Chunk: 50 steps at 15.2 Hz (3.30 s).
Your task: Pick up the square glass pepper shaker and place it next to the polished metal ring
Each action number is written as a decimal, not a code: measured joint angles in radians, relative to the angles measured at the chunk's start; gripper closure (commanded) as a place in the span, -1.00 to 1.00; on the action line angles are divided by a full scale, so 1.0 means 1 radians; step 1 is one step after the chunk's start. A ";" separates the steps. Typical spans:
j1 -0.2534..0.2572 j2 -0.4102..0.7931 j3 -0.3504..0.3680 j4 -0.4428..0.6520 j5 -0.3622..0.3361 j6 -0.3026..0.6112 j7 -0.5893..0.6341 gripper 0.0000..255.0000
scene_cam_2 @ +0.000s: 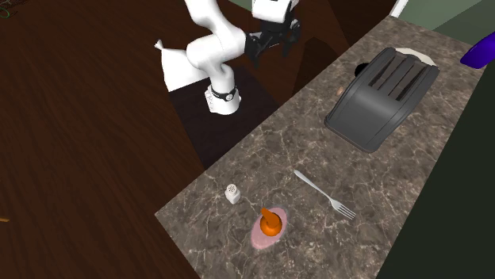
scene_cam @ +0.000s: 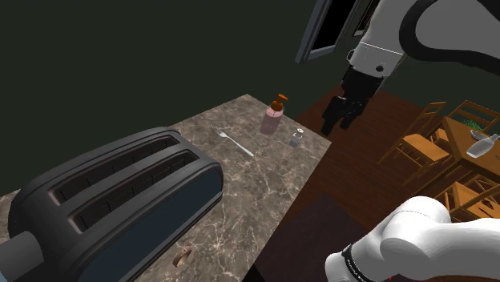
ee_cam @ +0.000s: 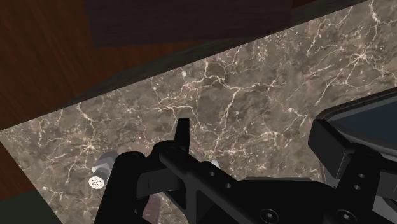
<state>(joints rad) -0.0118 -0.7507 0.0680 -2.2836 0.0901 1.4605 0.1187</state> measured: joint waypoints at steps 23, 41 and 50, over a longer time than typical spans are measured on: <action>-0.091 0.598 -0.207 0.112 -0.167 0.413 -0.342 -1.00; -0.149 0.996 -0.258 0.299 -0.162 0.601 -0.485 -1.00; -0.151 0.999 -0.259 0.294 -0.162 0.609 -0.488 1.00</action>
<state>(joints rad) -0.1627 0.2479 -0.1908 -1.9891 -0.0720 2.0700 -0.3690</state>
